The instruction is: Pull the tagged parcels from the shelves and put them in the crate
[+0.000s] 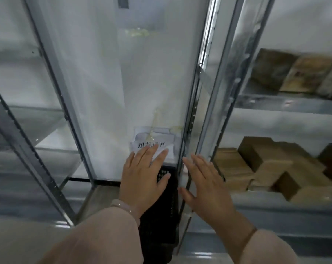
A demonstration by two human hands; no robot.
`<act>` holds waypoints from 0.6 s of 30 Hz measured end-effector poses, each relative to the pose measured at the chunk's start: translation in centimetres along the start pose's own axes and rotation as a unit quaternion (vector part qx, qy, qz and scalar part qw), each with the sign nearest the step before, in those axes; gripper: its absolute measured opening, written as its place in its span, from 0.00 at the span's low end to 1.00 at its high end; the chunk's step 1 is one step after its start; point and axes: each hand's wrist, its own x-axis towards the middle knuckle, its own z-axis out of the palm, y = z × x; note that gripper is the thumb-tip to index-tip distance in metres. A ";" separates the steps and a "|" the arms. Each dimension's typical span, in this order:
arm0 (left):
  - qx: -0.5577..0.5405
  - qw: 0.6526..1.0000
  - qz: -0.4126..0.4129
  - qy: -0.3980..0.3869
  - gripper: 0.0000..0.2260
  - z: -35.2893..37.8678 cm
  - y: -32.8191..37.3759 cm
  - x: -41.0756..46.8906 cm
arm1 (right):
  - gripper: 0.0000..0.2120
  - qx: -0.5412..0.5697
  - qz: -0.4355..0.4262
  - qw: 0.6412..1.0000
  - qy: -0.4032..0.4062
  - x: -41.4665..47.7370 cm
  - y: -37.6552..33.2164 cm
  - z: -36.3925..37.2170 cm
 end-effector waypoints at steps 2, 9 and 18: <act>-0.011 0.999 0.026 0.027 0.27 -2.1 2.6 1.5 | 0.36 -0.008 0.013 0.999 0.040 -0.1 0.6 -3.6; -0.069 0.985 0.114 0.107 0.27 -6.9 12.0 6.3 | 0.35 -0.044 0.060 0.986 0.152 -0.1 4.6 -13.6; -0.106 0.977 0.138 0.119 0.27 -7.3 23.1 13.4 | 0.35 -0.044 0.098 0.972 0.209 0.1 13.6 -21.6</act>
